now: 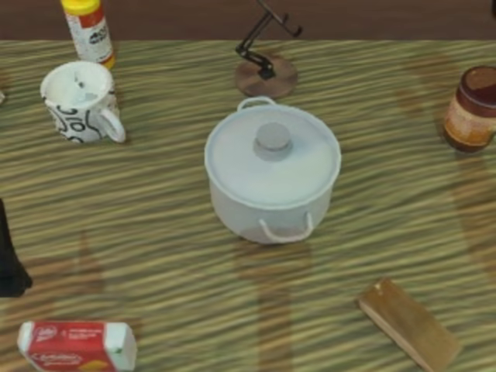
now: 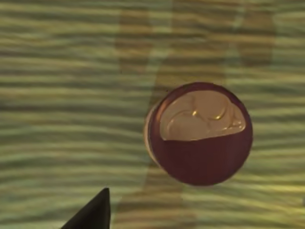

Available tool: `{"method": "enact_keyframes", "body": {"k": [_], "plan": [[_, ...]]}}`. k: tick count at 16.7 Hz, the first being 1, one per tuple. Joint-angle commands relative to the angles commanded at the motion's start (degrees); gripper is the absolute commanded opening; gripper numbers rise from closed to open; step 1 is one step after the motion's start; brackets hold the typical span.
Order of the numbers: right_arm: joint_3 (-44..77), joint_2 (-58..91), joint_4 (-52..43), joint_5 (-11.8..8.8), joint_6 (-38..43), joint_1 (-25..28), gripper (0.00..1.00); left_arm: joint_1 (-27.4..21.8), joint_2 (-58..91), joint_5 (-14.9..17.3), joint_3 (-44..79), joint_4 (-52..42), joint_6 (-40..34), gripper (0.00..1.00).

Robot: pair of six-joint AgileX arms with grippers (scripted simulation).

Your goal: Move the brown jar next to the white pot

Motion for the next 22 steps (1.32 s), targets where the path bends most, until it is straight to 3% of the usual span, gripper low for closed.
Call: {"method": "enact_keyframes", "body": {"k": [5,9,22], "plan": [[23.46,22.73,-13.13,0.30,-3.41,-0.33,1.00,0.00,0.00,0.00,0.00,0.00,0.00,1.00],[34.92,34.02,-19.61,0.37,-5.21,-0.34,1.00,0.00,0.00,0.00,0.00,0.00,0.00,1.00],[44.88,42.63,-23.28,0.47,-5.56,-0.19,1.00,0.00,0.00,0.00,0.00,0.00,0.00,1.00]]}}
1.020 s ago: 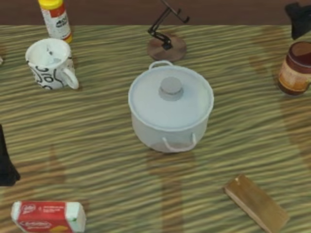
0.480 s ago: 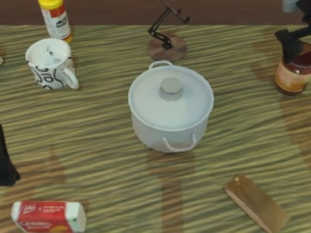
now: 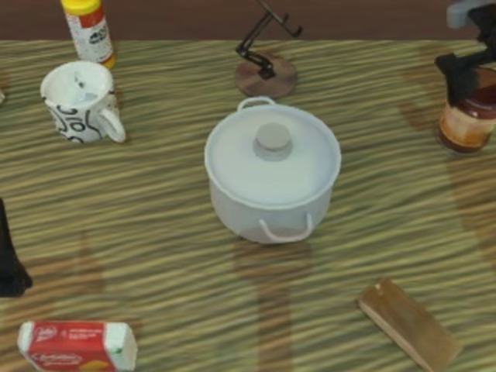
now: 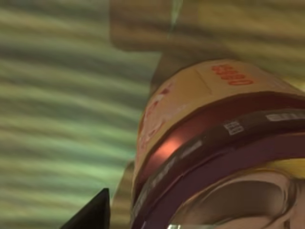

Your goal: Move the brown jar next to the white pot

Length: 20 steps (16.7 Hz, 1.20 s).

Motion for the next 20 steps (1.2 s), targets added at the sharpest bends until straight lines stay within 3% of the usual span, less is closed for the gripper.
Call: {"method": "enact_keyframes", "body": {"k": [5,11,20], "plan": [[13.11,9.06,-3.37,0.14,0.05,0.07,1.00,0.00,0.00,0.00,0.00,0.00,0.00,1.00],[14.87,10.58,-3.90,0.17,0.06,0.08,1.00,0.00,0.00,0.00,0.00,0.00,0.00,1.00],[14.87,10.58,-3.90,0.17,0.06,0.08,0.32,0.00,0.00,0.00,0.00,0.00,0.00,1.00]]}}
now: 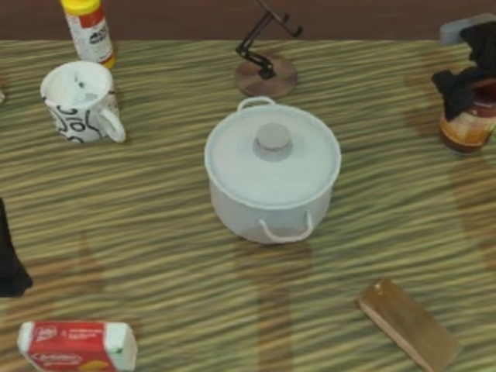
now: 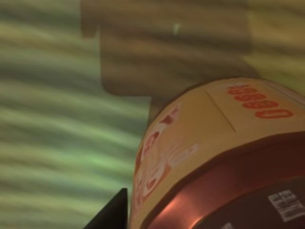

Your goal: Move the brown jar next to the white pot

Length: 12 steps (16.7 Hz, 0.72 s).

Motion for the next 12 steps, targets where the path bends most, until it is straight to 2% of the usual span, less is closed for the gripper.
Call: {"method": "enact_keyframes", "body": {"k": [4,12], "plan": [[0.00,0.00,0.00,0.00,0.00,0.00,0.02,0.00,0.00,0.00,0.00,0.00,0.00,1.00],[0.00,0.00,0.00,0.00,0.00,0.00,0.00,0.00,0.00,0.00,0.00,0.00,0.00,1.00]]}}
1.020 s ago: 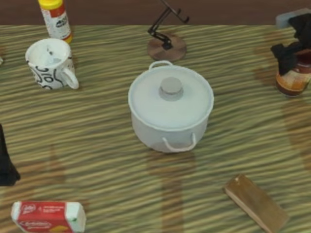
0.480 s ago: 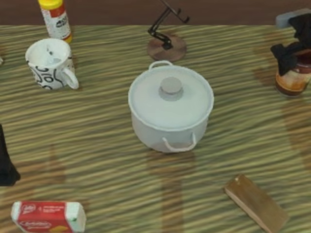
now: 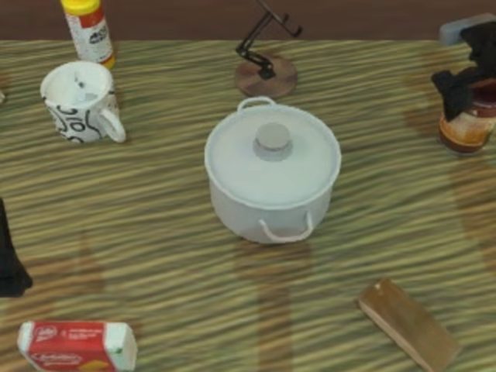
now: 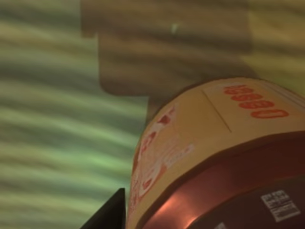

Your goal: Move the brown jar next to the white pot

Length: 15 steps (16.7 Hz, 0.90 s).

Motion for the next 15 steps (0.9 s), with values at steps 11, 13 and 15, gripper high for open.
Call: {"method": "enact_keyframes", "body": {"k": [11,13,15], "plan": [[-26.26,-19.39,8.83,-0.22,0.18,0.31,0.00,0.00,0.00,0.00,0.00,0.00,0.00,1.00],[-37.27,-25.87,11.59,-0.31,0.18,0.44,0.00,0.00,0.00,0.00,0.00,0.00,0.00,1.00],[-48.69,-32.47,14.38,-0.40,0.18,0.56,0.00,0.00,0.00,0.00,0.00,0.00,0.00,1.00]]}}
